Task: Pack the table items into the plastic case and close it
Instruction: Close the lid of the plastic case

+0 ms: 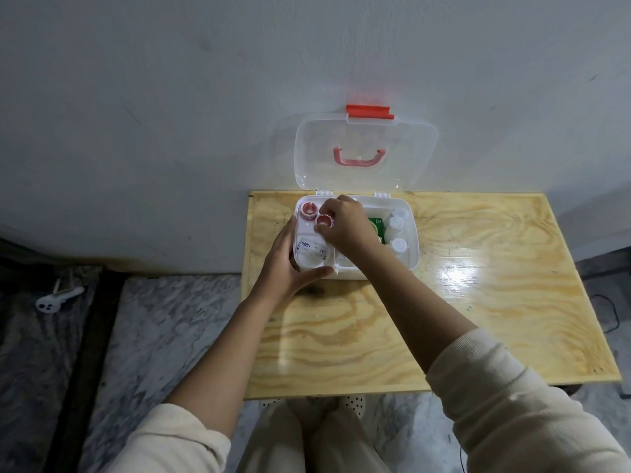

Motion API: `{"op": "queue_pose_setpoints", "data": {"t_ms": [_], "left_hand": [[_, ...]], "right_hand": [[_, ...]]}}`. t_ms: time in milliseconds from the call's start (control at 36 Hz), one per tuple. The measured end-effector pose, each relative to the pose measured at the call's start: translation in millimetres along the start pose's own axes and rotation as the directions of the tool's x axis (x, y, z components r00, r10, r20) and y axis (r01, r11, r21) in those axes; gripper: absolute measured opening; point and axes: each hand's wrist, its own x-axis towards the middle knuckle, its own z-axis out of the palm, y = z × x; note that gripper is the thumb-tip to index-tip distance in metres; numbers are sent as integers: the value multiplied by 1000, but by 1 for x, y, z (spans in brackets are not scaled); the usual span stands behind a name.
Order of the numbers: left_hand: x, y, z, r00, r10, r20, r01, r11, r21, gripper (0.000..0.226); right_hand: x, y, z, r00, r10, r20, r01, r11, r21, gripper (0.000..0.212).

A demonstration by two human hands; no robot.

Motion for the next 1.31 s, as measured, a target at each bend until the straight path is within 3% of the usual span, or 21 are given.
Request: {"op": "queue_pose_setpoints", "data": {"t_ms": [167,278,389,472,528,639,694,1083,1167,1306], "left_hand": [[-1,5,0,1000,16,-11,-16,1000,1,93],[0,9,0,999,42,-9,-42,999,0,92],[0,12,1,997,68,19,-68,997,-31,94],[-1,11,2,998,62,17,-62,997,-40,95],[-1,12,2,999,51,19,-50,998,-43,96],[-2,15,5,999,32,12,-32,998,-48,88],[-4,17,6,1000,11,-3,-11,998,-65,86],[-11,17,8,995,-60,-85,53,995,-85,87],[-10,12,11,990,-75,-120,65,994,-82,99],[-7,7,18,982,-119,-145,103,989,-108,83]], "right_hand": [[-3,-1,-1,999,19,-33,-18,999,33,33],[-10,-2,-17,982,-3,-188,27,991,128,28],[-11,-2,-59,846,-80,-526,207,960,187,16],[-3,5,-90,759,-111,-641,224,970,97,18],[6,14,-104,757,-134,-640,191,981,21,24],[26,33,-113,876,-110,-469,71,992,-100,41],[28,38,-114,887,-126,-445,78,989,-125,39],[-51,61,-93,732,-271,-625,286,955,-78,17],[-71,72,-73,724,-288,-626,292,951,-101,18],[-91,82,-43,731,-245,-636,257,963,-76,17]]}}
